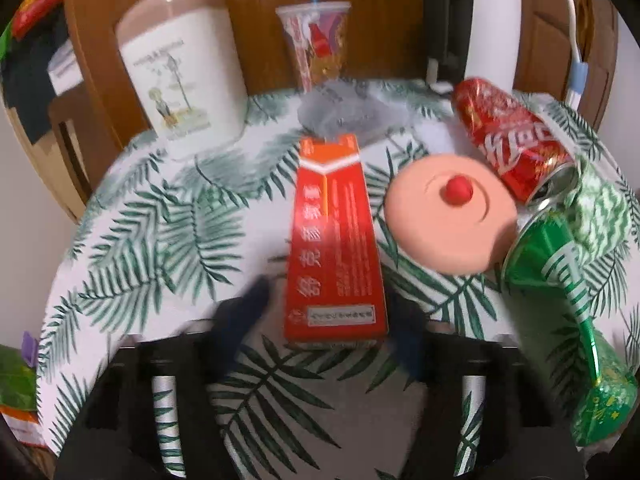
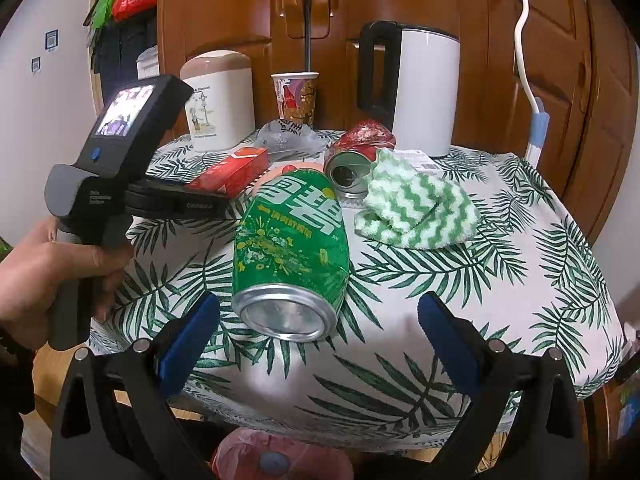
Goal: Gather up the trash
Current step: 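Grasp the red medicine box with the left tool while the right tool reaches the green can, then grasp the green soda can by its body with the right tool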
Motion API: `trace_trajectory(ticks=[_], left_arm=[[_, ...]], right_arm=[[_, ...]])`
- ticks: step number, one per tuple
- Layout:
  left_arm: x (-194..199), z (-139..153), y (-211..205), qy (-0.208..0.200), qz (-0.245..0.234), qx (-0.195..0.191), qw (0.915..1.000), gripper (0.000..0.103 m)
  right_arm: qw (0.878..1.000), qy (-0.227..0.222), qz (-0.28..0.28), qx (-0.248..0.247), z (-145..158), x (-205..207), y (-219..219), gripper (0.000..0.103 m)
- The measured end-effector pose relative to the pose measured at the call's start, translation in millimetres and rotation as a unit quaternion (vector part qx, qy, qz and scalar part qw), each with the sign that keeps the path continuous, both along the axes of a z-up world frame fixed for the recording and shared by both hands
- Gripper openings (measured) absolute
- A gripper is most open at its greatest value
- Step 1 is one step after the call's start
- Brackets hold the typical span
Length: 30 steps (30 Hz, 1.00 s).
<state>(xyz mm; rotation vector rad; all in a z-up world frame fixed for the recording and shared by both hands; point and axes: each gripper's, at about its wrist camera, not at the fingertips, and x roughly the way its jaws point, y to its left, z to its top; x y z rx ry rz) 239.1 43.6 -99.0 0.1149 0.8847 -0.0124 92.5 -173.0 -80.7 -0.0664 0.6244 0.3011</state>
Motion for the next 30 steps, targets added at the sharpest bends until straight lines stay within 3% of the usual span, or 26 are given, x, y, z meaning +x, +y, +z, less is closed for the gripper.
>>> trace_trajectory(ticks=[6, 15, 21, 26, 30], left_arm=[[-21.4, -0.4, 5.9, -0.002, 0.006, -0.017, 0.9998, 0.048], [-86.0, -3.7, 12.4, -0.021, 0.032, -0.02, 0.9991, 0.048], [-91.7, -3.6, 6.8, -0.026, 0.034, -0.012, 0.999, 0.048], [-91.1, -4.5, 7.2, -0.03, 0.032, -0.016, 0.9989, 0.05], [-89.3, -5.4, 4.3, -0.033, 0.03, -0.014, 0.9989, 0.06]], right_arm=[[1.0, -0.002, 0.0, -0.002, 0.2, 0.6, 2.4, 0.098], [1.0, -0.02, -0.005, -0.018, -4.2, 4.5, 15.5, 0.098], [0.999, -0.026, -0.008, -0.037, -8.7, 12.1, 22.9, 0.097], [0.999, -0.026, -0.005, -0.039, -7.5, 16.6, 22.1, 0.085], [0.999, -0.019, 0.0, -0.04, -11.0, 20.8, 21.8, 0.082]])
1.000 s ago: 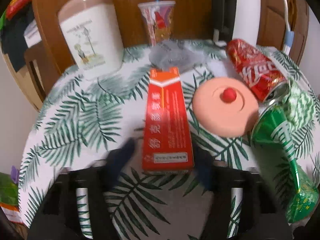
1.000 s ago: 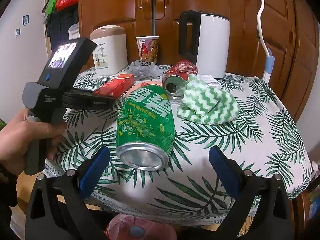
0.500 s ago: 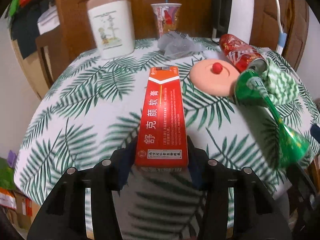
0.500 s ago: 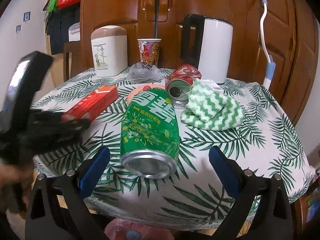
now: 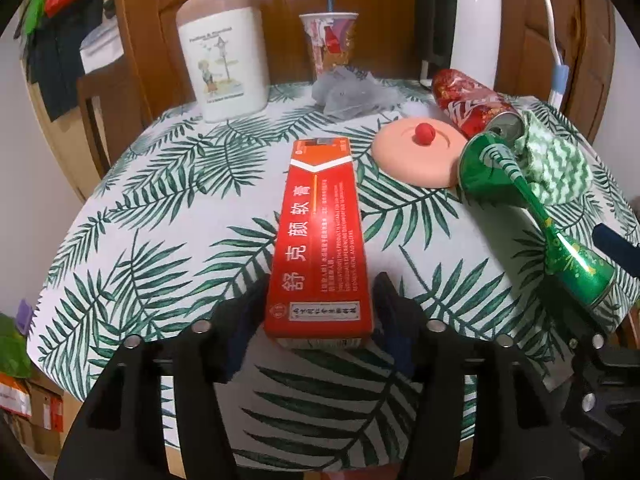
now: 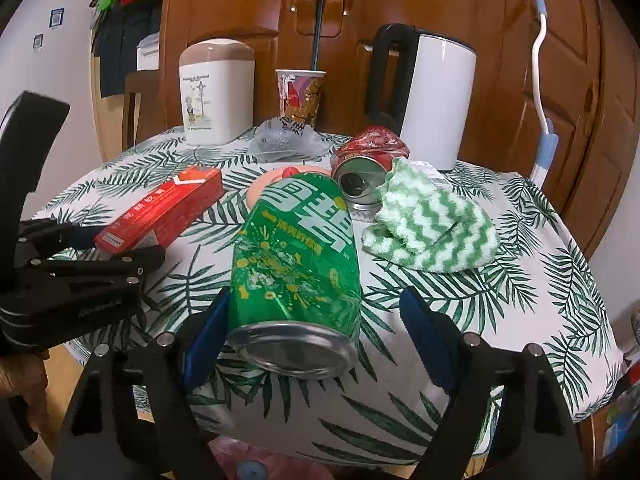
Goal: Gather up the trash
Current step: 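Grasp the green soda can by its body with the right tool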
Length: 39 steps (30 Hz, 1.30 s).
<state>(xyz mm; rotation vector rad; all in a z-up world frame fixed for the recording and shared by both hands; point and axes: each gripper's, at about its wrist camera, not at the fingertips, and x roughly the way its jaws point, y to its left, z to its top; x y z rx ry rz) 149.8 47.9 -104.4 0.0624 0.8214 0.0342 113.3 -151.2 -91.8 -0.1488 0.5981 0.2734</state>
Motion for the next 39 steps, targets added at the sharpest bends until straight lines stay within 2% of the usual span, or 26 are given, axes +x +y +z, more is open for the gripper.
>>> trace_trajectory(ticks=[2, 4, 5, 7, 9, 15, 22, 39], left_arm=[[1.0, -0.3, -1.6, -0.002, 0.0, 0.003, 1.0, 0.064], [1.8, -0.8, -2.4, -0.004, -0.001, -0.001, 1.0, 0.064], [1.8, -1.0, -2.6, -0.005, -0.001, -0.003, 1.0, 0.064], [1.6, -1.4, -2.9, -0.009, -0.002, -0.006, 0.9999, 0.061], [1.2, -1.6, -3.3, -0.011, -0.005, -0.013, 0.9998, 0.05], [-1.4, -1.0, -4.9, -0.019, -0.017, -0.02, 0.9995, 0.048], [-9.7, -0.7, -5.5, -0.024, -0.025, -0.031, 0.9989, 0.048], [-47.2, 14.4, -8.7, -0.043, -0.038, -0.038, 0.9976, 0.048]], right_arm=[[1.0, 0.001, 0.004, 0.005, -1.0, 0.2, -0.7, 0.08], [1.0, 0.01, 0.007, 0.005, -1.2, 0.6, -1.3, 0.067], [1.0, 0.012, 0.01, 0.009, -1.1, 1.3, -2.1, 0.063], [1.0, 0.015, 0.014, 0.017, -0.8, 2.2, -4.0, 0.062], [0.999, 0.018, 0.025, 0.031, -0.1, 2.9, -6.5, 0.062], [0.998, 0.013, 0.051, 0.047, 4.8, -2.2, -9.0, 0.061], [0.994, 0.029, 0.075, 0.071, 6.9, -7.4, -12.4, 0.061], [0.993, 0.012, 0.079, 0.09, 31.6, -25.5, -31.3, 0.059]])
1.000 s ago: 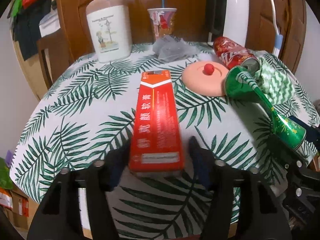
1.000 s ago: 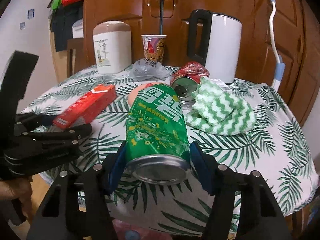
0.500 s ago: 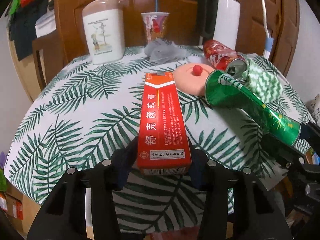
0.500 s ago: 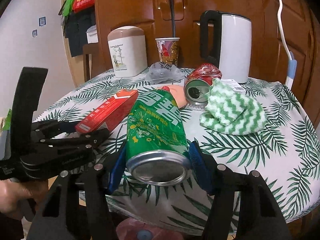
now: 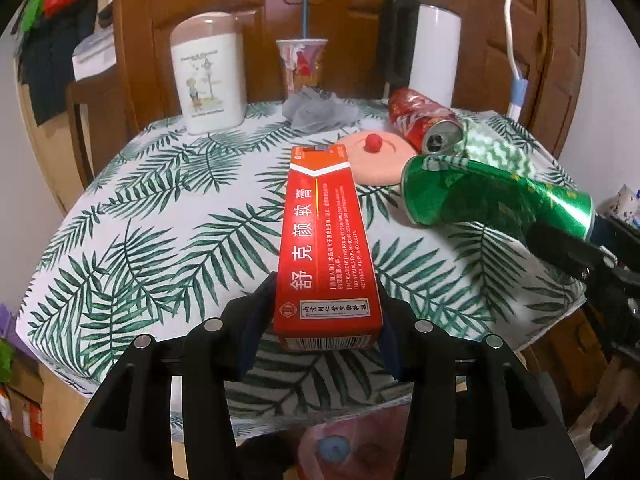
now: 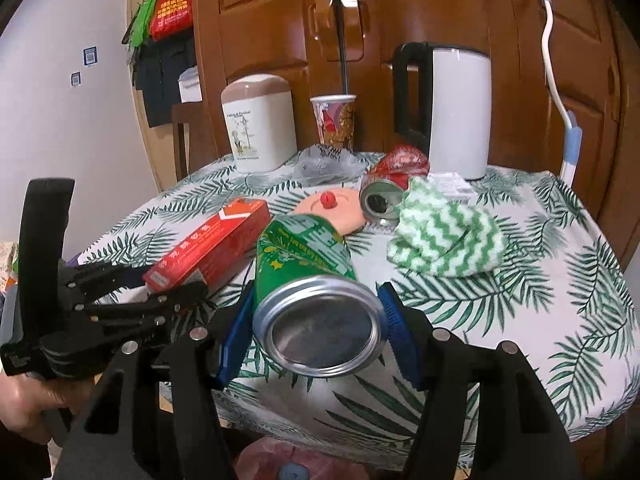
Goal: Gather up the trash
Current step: 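Grasp the green soda can by its body with the right tool, then carry the red box and green can down and release both into the pink bin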
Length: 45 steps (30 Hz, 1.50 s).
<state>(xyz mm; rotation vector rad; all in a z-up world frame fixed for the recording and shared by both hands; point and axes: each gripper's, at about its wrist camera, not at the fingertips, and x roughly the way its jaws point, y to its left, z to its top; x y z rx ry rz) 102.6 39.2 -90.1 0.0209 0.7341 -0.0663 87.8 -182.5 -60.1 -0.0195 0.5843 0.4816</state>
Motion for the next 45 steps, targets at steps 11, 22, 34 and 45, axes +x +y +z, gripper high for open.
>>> trace_trajectory(ticks=[11, 22, 34, 45], left_arm=[[-8.5, 9.4, -5.0, -0.01, -0.005, 0.003, 0.9999, 0.048], [-48.7, 18.8, -13.6, -0.02, -0.026, 0.008, 0.9994, 0.048], [-142.2, 5.4, -32.8, -0.013, -0.051, 0.017, 0.9984, 0.048], [-172.4, -64.8, -34.5, 0.046, -0.047, 0.019, 0.9977, 0.048]], right_arm=[[1.0, -0.02, -0.002, 0.007, 17.7, -3.7, -4.8, 0.059], [1.0, -0.023, 0.005, 0.011, 26.4, -51.8, -26.2, 0.059], [1.0, -0.003, 0.017, 0.001, 8.2, -145.1, -52.5, 0.059], [0.99, 0.127, 0.041, -0.045, -122.8, -146.8, -34.5, 0.059]])
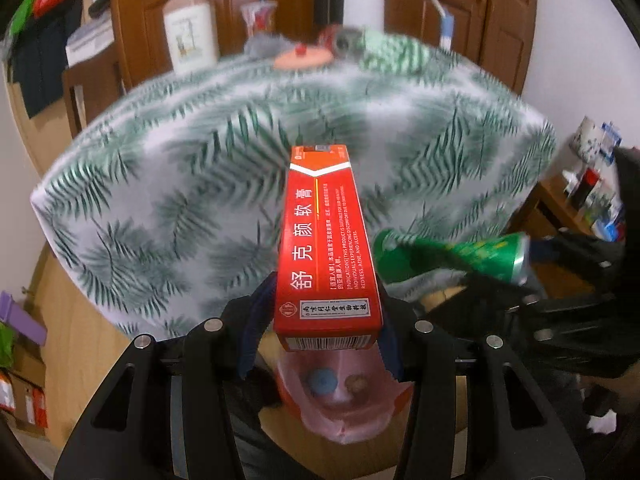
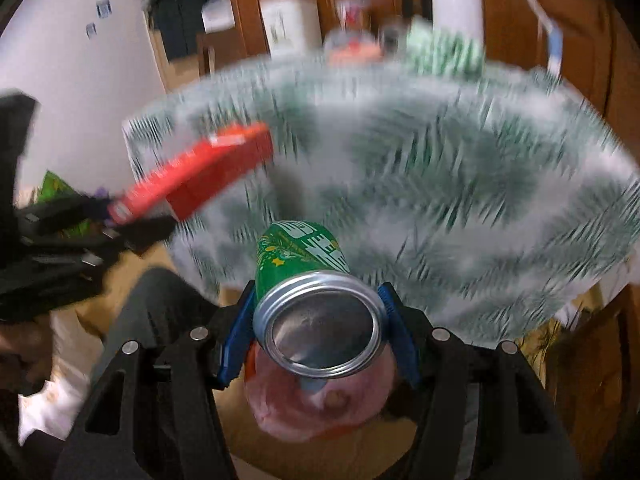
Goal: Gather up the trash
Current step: 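Carry the red box and green can down and release both into the pink bin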
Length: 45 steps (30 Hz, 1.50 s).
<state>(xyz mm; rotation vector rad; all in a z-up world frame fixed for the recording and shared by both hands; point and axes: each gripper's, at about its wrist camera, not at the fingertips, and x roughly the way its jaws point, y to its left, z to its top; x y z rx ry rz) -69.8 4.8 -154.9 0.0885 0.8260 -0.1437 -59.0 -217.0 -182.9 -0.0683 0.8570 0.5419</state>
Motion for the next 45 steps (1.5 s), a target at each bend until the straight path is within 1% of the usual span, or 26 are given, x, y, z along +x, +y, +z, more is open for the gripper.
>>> trace_trajectory(ticks=[1, 3, 7, 13, 16, 22, 27, 28, 32, 35, 37, 39, 40, 43, 45], left_arm=[[0.5, -10.6, -0.5, 0.01, 0.0, 0.004, 0.9999, 0.048], [2.7, -28.0, -0.6, 0.028, 0.0, 0.008, 0.9996, 0.048], [10.3, -69.1, -1.5, 0.072, -0.002, 0.02, 0.9972, 0.048], [20.0, -118.8, 2.7, 0.127, -0.003, 0.027, 0.9916, 0.048], [25.3, -136.4, 3.3, 0.147, -0.004, 0.03, 0.9887, 0.048], [35.4, -159.8, 5.7, 0.171, -0.002, 0.031, 0.9847, 0.048], [45.3, -168.2, 9.1, 0.183, 0.001, 0.03, 0.9827, 0.048], [47.6, -170.0, 9.9, 0.185, 0.002, 0.03, 0.9823, 0.048], [51.8, -175.1, 10.0, 0.193, 0.004, 0.029, 0.9808, 0.048], [54.4, -180.0, 9.6, 0.199, 0.002, 0.029, 0.9795, 0.048], [56.8, -184.8, 9.4, 0.204, -0.001, 0.03, 0.9784, 0.048], [59.2, -189.1, 8.0, 0.21, -0.004, 0.03, 0.9772, 0.048], [60.7, -191.5, 6.5, 0.213, -0.007, 0.031, 0.9764, 0.048], [65.8, -200.9, 2.3, 0.225, -0.013, 0.031, 0.9739, 0.048], [68.5, -207.3, -0.3, 0.231, -0.016, 0.031, 0.9723, 0.048]], right_arm=[[1.0, 0.012, 0.002, -0.004, -12.1, 2.7, 3.6, 0.059], [0.999, 0.045, 0.005, -0.019, -46.8, 12.3, 10.8, 0.059], [0.995, 0.089, 0.01, -0.038, -93.3, 26.2, 20.1, 0.059], [0.989, 0.133, 0.025, -0.061, -141.4, 39.2, 35.6, 0.059], [0.986, 0.148, 0.03, -0.068, -156.9, 45.0, 42.4, 0.06], [0.981, 0.169, 0.044, -0.082, -186.1, 60.3, 55.3, 0.06], [0.979, 0.174, 0.052, -0.096, -200.2, 72.2, 62.1, 0.061], [0.979, 0.174, 0.053, -0.097, -203.0, 73.5, 63.2, 0.064], [0.98, 0.171, 0.047, -0.093, -202.4, 77.9, 59.8, 0.07], [0.983, 0.161, 0.031, -0.085, -194.3, 80.6, 51.1, 0.08], [0.985, 0.152, 0.017, -0.081, -188.7, 82.5, 43.9, 0.091], [0.987, 0.146, 0.002, -0.072, -184.9, 83.6, 34.8, 0.093], [0.988, 0.143, -0.003, -0.065, -183.4, 83.4, 29.8, 0.096], [0.988, 0.137, -0.021, -0.067, -182.5, 82.4, 19.6, 0.096], [0.986, 0.143, -0.028, -0.076, -182.7, 83.4, 15.3, 0.096]])
